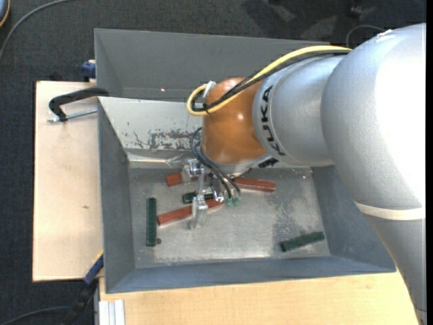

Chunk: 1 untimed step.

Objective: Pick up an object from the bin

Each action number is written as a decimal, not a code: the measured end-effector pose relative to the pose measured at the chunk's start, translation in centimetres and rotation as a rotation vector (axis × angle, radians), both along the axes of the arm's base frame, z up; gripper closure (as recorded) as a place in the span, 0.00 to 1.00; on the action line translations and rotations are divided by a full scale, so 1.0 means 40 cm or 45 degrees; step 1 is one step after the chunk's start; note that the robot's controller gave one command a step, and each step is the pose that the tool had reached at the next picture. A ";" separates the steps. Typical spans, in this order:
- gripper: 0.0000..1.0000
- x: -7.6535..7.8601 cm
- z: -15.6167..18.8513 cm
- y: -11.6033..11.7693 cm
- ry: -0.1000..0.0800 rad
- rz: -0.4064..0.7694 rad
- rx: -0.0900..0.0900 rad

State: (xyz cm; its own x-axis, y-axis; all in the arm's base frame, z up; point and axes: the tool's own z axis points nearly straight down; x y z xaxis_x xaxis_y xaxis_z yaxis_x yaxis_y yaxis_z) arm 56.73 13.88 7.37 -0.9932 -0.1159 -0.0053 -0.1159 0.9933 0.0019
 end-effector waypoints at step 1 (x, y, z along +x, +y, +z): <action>0.00 0.003 0.003 0.001 0.000 -0.001 0.000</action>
Offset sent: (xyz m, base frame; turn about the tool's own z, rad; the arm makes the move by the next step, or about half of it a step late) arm 0.0000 0.0000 0.0000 0.0000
